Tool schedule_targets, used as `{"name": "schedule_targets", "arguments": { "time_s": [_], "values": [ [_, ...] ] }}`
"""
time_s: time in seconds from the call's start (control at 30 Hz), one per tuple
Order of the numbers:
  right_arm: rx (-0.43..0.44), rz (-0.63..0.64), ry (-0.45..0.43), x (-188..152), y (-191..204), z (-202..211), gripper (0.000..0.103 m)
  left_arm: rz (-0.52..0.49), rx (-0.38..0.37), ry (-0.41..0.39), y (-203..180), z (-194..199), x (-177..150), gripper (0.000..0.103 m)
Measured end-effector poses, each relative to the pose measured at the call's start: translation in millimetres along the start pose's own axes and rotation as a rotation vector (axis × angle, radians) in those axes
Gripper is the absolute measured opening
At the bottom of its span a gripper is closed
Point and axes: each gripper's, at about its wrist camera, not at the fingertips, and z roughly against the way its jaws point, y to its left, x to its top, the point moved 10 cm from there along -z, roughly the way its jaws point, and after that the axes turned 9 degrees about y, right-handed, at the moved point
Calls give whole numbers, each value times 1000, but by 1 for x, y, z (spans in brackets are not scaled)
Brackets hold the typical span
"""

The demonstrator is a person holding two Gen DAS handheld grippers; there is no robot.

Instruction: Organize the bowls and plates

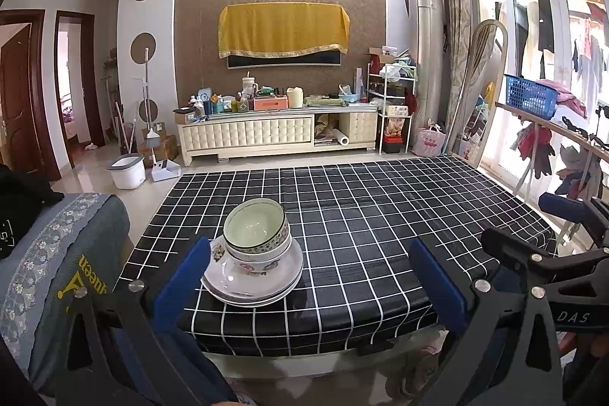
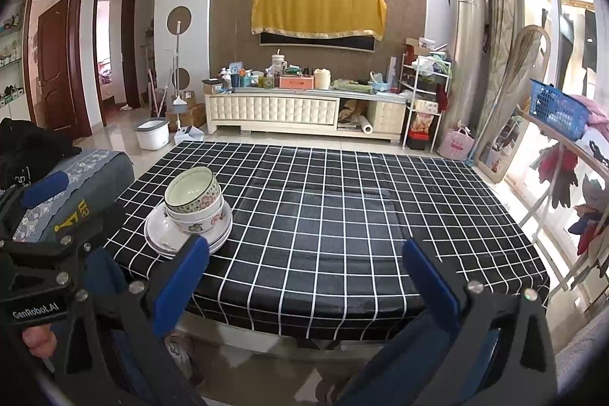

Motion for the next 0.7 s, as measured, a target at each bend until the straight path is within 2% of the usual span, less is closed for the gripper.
{"name": "schedule_targets", "arguments": {
  "time_s": [0.7],
  "values": [
    [3, -9, -5, -3, 0, 2, 103, -1, 28, 0, 0, 3, -5, 103]
  ]
}}
